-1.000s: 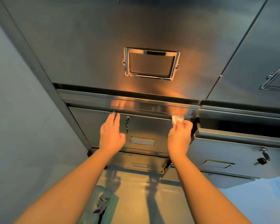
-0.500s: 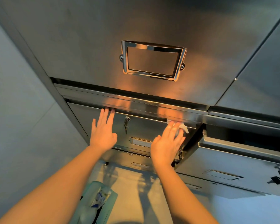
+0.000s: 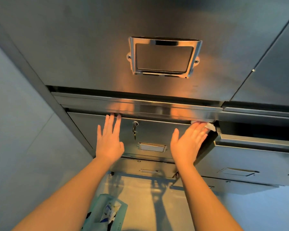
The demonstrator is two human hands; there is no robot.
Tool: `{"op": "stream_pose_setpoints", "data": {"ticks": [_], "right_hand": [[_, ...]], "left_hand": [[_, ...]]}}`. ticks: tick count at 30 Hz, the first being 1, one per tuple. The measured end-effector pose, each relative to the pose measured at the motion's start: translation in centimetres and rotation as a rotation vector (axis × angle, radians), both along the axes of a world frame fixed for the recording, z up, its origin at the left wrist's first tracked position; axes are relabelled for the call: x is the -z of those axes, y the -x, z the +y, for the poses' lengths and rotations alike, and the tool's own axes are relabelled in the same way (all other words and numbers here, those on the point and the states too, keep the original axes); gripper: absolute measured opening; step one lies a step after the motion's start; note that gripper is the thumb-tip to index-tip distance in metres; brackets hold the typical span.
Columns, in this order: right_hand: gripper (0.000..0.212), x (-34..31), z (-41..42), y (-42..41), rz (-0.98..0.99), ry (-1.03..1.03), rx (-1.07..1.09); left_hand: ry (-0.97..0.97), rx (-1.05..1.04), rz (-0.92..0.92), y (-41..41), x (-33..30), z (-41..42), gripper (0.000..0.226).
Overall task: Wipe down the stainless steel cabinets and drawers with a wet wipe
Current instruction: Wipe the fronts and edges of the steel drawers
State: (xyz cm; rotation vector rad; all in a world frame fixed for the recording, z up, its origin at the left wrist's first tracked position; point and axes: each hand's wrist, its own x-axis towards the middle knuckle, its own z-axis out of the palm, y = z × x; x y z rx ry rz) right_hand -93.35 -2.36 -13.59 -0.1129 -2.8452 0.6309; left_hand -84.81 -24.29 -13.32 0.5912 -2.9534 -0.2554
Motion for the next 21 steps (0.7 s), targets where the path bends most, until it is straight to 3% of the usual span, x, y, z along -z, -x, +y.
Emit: {"op": "stream_pose_setpoints", "data": {"ticks": [9,15,21], "right_hand": [[0.063,0.3,-3.8,-2.5,0.07,-0.171,-0.381],[0.067,-1.9,-6.2,-2.0,0.048,-0.456,-0.749],[0.078,-3.4,-12.0,-2.8,-0.006,-0.518,-0.862]], "left_hand": [[-0.015,0.075,0.054,-0.7,0.7,-1.0,0.103],[-0.141,-0.09,0.117,-2.5,2.2,-4.5,0.104],[-0.289,-0.2,0.116,-1.7,2.6,-7.8,0.112]]}}
